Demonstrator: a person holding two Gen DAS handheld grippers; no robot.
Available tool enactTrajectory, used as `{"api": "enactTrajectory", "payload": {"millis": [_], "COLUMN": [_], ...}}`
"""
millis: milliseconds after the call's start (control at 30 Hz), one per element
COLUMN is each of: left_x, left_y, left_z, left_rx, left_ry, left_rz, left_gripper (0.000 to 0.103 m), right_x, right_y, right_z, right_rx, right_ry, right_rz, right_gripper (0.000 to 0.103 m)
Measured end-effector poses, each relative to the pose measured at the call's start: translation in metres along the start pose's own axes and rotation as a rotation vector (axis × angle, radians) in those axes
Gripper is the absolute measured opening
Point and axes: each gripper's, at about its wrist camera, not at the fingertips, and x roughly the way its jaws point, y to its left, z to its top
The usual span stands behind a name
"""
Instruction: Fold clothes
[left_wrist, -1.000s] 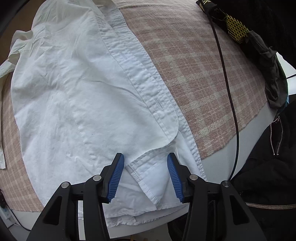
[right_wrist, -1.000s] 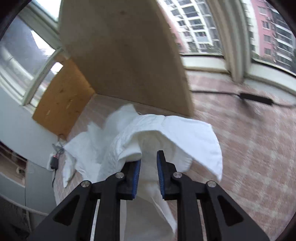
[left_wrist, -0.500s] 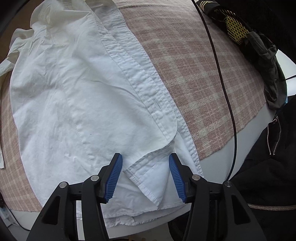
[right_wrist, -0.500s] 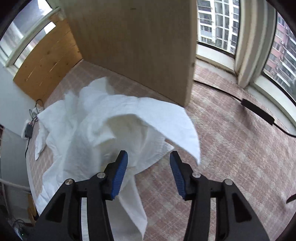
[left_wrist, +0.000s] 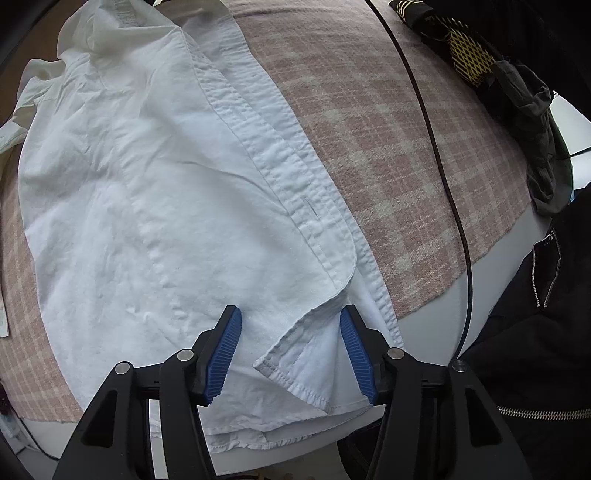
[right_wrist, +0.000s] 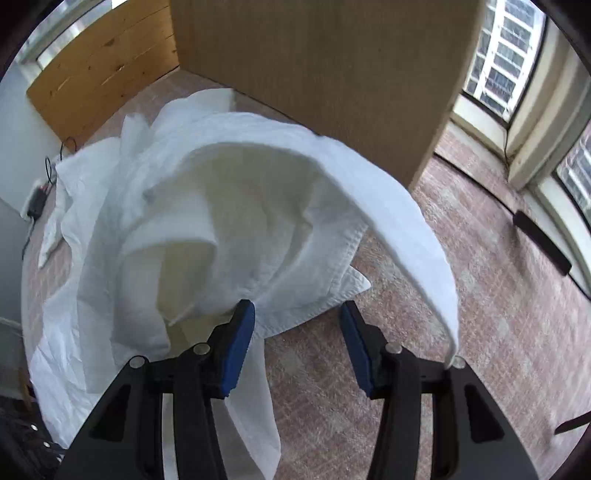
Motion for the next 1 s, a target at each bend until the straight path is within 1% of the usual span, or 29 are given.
{"api": "enactTrajectory", "payload": {"millis": [33,67,167,233,300,467,533,567,600,633,667,700,733,767,800,833,867,900,933,967,1000], "left_x": [-0.001,-0.001,0.005,0.013,0.013,0.013,0.013,0.013,0.012,0.012,0.013,0.013,0.013,0.012,0.011,0.012,0.014,0.015,0.015,0.015,0.016], "left_y": [0.002,0.001,0.012,0.022,0.021,0.018,0.018,0.017,0.017,0.016,0.015,0.014,0.013,0.013,0.012,0.012,0.011,0.010,0.009,0.008,0.007], "left_z": [-0.001,0.000,-0.003,-0.007,-0.006,-0.004,-0.002,-0.001,-0.001,0.000,0.000,0.001,0.001,0.002,0.003,0.002,0.001,0.000,0.001,0.001,0.001], "left_rx": [0.001,0.002,0.006,0.009,0.008,0.008,0.011,0.011,0.012,0.014,0.017,0.018,0.019,0.019,0.017,0.016,0.016,0.017,0.018,0.020,0.021], "left_ry": [0.001,0.001,0.000,-0.001,-0.001,0.003,0.003,0.004,0.004,0.005,0.006,0.006,0.005,0.002,-0.002,-0.005,-0.008,-0.010,-0.011,-0.011,-0.011], "left_rz": [0.000,0.001,-0.001,-0.002,-0.005,-0.005,-0.005,-0.006,-0.005,-0.004,-0.001,0.002,0.004,0.004,0.004,0.004,0.003,0.004,0.006,0.008,0.011], "left_gripper": [0.053,0.053,0.053,0.054,0.054,0.056,0.057,0.057,0.057,0.057,0.057,0.057,0.057,0.058,0.058,0.058,0.059,0.059,0.059,0.060,0.060], "right_x": [-0.001,-0.003,-0.019,-0.036,-0.051,-0.059,-0.039,-0.037,-0.039,-0.045,-0.054,-0.066,-0.079,-0.090,-0.099,-0.104,-0.105,-0.106,-0.102,-0.098,-0.093], "right_y": [0.000,-0.005,-0.023,-0.035,-0.050,-0.094,-0.088,-0.089,-0.091,-0.095,-0.101,-0.107,-0.113,-0.117,-0.119,-0.121,-0.121,-0.120,-0.114,-0.109,-0.105], "right_z": [-0.001,-0.001,-0.003,-0.003,-0.004,-0.019,-0.013,-0.017,-0.021,-0.026,-0.032,-0.040,-0.048,-0.057,-0.066,-0.072,-0.077,-0.081,-0.075,-0.069,-0.063], "right_rx": [0.001,0.026,0.096,0.115,0.162,0.251,0.235,0.229,0.242,0.273,0.320,0.376,0.432,0.489,0.528,0.561,0.588,0.606,0.599,0.589,0.572], "right_ry": [-0.007,-0.007,-0.046,-0.095,-0.130,-0.112,-0.053,-0.027,-0.015,-0.022,-0.052,-0.088,-0.126,-0.176,-0.227,-0.260,-0.276,-0.283,-0.275,-0.263,-0.232], "right_rz": [0.004,0.040,0.065,0.021,0.032,-0.132,-0.200,-0.207,-0.233,-0.260,-0.266,-0.261,-0.250,-0.196,-0.091,0.033,0.146,0.224,0.260,0.287,0.261], "right_gripper": [0.025,0.002,0.002,0.002,0.002,0.002,0.004,0.007,0.015,0.021,0.033,0.040,0.041,0.041,0.041,0.041,0.041,0.041,0.041,0.045,0.049]}}
